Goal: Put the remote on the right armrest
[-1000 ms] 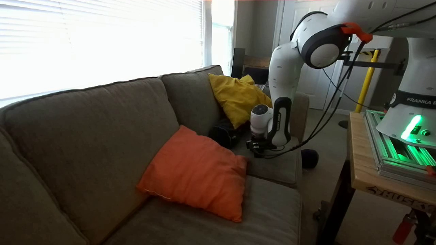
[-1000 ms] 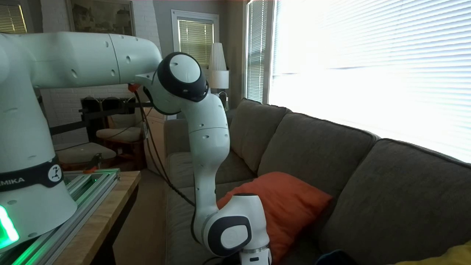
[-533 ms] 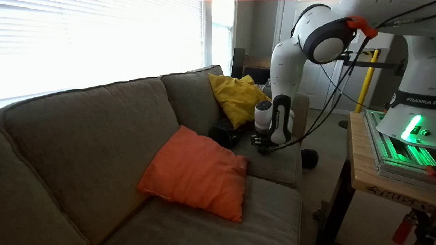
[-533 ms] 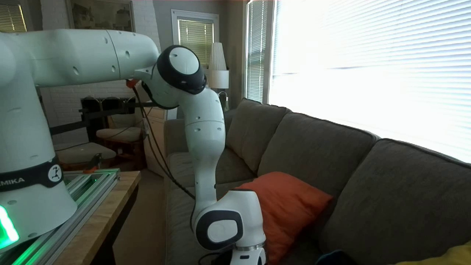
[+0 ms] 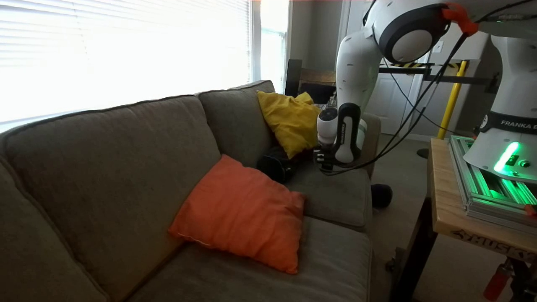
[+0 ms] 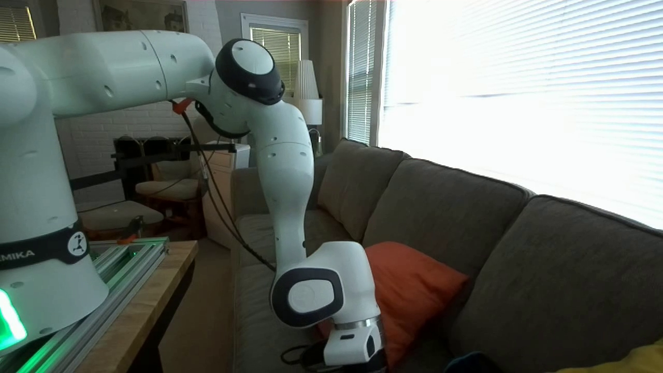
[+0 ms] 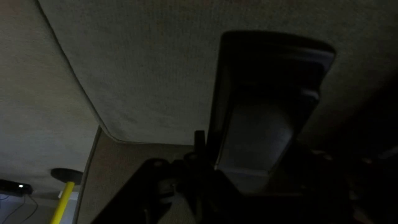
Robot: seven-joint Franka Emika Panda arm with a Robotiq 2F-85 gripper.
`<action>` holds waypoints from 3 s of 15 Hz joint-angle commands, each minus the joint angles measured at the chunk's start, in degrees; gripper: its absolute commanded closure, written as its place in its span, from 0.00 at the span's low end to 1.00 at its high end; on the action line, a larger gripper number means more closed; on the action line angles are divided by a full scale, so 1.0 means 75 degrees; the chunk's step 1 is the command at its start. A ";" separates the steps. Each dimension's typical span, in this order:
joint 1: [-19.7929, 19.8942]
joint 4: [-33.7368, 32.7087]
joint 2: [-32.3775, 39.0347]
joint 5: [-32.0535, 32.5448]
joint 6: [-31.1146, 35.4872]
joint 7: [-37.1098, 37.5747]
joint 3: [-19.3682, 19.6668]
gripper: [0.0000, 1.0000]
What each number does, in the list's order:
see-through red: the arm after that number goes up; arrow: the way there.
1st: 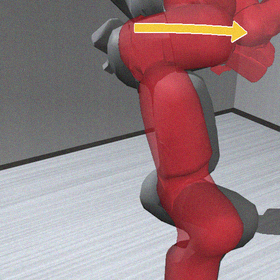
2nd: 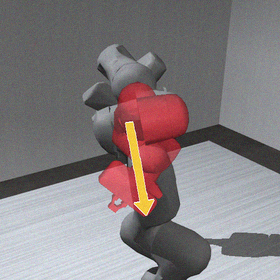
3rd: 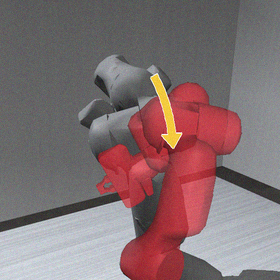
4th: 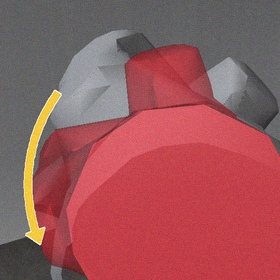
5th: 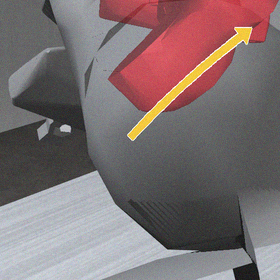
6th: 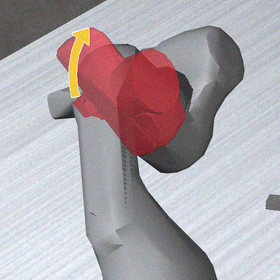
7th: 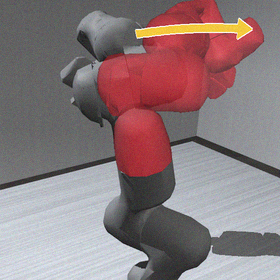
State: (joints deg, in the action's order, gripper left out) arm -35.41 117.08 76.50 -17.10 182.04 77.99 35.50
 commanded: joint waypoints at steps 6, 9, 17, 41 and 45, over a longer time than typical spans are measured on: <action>0.0024 0.0353 -0.0754 -0.0209 -0.0006 -0.0968 0.0544 0.42; 0.0010 0.0403 -0.0789 -0.0209 -0.0006 -0.0985 0.0514 0.67; -0.0278 0.1225 -0.0734 -0.1232 -0.0010 -0.0299 0.2418 0.67; 0.5716 -0.0505 -0.4236 -0.0534 0.0990 -0.6118 -0.2090 0.42; 0.6082 -0.0730 -0.4245 -0.0570 0.0835 -0.6288 -0.2262 0.67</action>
State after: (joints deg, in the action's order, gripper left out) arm 7.28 113.60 44.85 -19.58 189.44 34.31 20.33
